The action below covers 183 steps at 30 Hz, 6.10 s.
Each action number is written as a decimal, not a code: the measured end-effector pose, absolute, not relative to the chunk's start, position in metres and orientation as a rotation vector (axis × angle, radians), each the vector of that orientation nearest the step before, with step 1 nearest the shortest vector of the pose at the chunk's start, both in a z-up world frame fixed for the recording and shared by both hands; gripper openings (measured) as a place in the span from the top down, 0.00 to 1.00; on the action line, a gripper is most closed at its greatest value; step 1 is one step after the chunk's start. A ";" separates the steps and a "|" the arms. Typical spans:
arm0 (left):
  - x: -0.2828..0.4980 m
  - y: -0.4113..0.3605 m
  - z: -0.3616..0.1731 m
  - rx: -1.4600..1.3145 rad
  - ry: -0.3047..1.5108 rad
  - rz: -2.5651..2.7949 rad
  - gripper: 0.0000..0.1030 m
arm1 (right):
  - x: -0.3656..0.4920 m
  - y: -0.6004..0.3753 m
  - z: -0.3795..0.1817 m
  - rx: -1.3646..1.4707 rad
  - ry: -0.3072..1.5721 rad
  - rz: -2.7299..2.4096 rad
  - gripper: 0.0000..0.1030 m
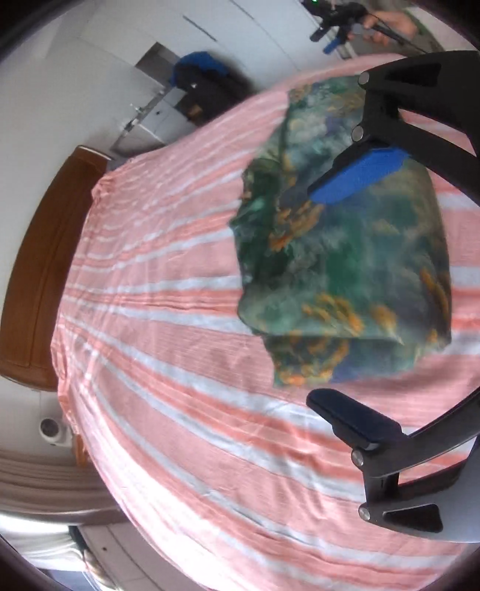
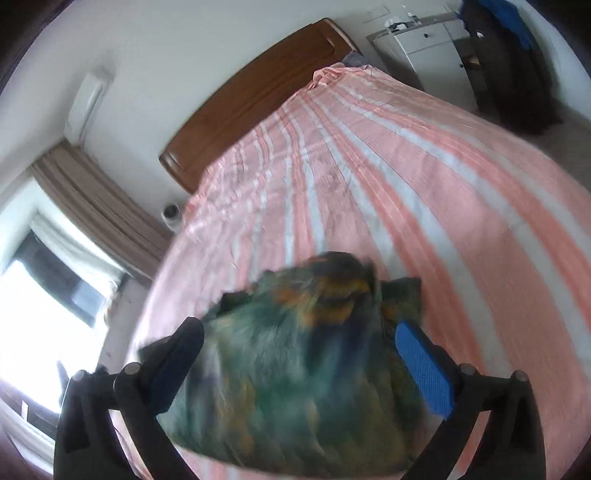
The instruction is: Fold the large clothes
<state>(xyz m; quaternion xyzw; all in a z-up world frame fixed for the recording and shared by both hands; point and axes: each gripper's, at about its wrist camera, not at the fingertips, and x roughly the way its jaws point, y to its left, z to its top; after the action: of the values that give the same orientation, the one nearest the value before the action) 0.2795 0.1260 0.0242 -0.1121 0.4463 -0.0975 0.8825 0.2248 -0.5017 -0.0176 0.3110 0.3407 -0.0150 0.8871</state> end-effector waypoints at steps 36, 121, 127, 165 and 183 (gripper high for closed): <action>0.367 0.049 -0.123 0.175 0.787 0.020 0.90 | 0.344 -0.432 -0.163 -0.016 0.774 -0.302 0.84; 0.227 -0.182 0.019 0.267 0.875 -0.626 0.02 | 0.151 -0.481 -0.169 0.999 0.504 -0.179 0.56; 0.264 -0.226 0.049 0.220 0.994 -0.778 0.02 | 0.133 -0.396 -0.080 0.468 0.389 -0.152 0.68; 0.359 0.136 -0.070 -0.307 1.022 -0.327 0.61 | 0.256 -0.201 -0.019 0.147 0.497 0.380 0.44; 0.289 0.207 -0.081 -0.467 0.912 -0.177 0.08 | 0.436 -0.056 -0.010 0.074 0.745 0.539 0.43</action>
<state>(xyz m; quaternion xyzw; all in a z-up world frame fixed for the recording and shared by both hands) 0.2894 0.2073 -0.0813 -0.2233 0.4359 -0.0844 0.8677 0.4358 -0.0562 -0.0098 0.0358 0.3595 0.2600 0.8955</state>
